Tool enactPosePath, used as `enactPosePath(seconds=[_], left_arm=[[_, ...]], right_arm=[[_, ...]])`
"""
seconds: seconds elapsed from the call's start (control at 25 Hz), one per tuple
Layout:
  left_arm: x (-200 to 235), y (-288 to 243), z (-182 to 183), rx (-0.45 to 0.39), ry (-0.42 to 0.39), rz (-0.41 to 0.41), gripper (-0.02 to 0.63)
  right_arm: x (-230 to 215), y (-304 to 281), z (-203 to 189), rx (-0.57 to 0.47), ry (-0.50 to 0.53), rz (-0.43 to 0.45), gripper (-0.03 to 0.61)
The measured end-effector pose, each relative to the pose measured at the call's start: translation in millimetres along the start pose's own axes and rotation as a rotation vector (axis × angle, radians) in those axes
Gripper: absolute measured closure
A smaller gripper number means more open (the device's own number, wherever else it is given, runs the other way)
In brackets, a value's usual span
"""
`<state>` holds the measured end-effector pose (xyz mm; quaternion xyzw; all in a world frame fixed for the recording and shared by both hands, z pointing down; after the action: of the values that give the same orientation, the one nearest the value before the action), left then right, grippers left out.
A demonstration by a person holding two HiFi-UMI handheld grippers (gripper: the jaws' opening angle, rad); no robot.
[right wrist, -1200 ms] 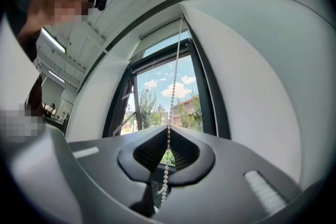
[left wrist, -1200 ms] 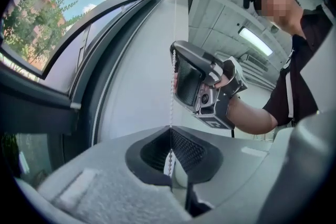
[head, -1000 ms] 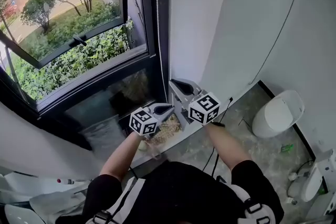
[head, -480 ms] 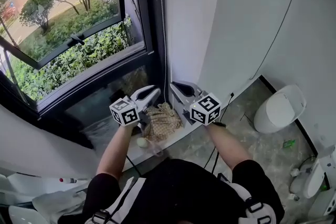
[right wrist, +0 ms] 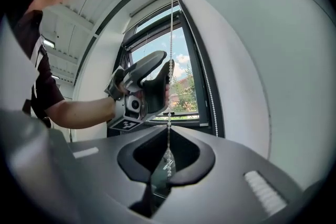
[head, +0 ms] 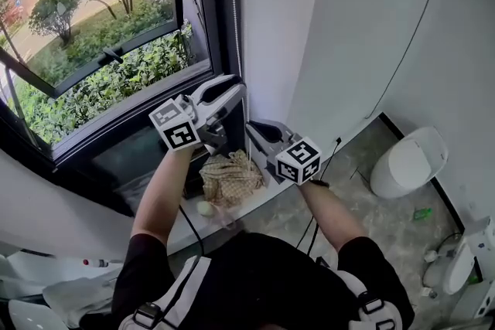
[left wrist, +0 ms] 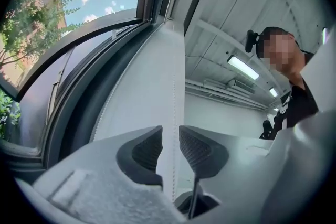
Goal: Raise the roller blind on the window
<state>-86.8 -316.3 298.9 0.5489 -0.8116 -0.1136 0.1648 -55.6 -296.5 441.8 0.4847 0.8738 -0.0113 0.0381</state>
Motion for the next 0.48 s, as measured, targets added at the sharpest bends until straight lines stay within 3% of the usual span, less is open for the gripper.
enactPosePath(seconds=[0.16, 0.2, 0.24, 0.48], left_arm=[[-8.5, -20.9, 8.6, 0.02, -0.007, -0.029, 0.525], [-10.8, -24.5, 10.3, 0.023, -0.017, -0.031, 0.58], [-12.8, -26.3, 10.9, 0.026, -0.026, -0.031, 0.595], [-16.6, -19.6, 9.8, -0.034, 0.017, -0.023, 0.6]], right_arm=[[2.2, 2.4, 0.1, -0.002, 0.001, 0.004, 0.563], [2.0, 3.2, 0.2, -0.005, 0.0, 0.001, 0.563], [1.9, 3.8, 0.2, -0.007, -0.001, 0.0, 0.563], [3.4, 8.2, -1.3, -0.015, -0.008, 0.003, 0.563]])
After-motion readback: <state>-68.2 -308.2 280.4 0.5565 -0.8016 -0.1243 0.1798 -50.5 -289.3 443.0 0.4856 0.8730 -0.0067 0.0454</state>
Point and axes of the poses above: the fingertips, and each gripper's own axes: y backward along the fingers, x to its left, z out of its top, the point moved 1 cm from there along y, backward along the fingers, and after that the axes turned 2 degrees about -z, right-handed, at the moved point
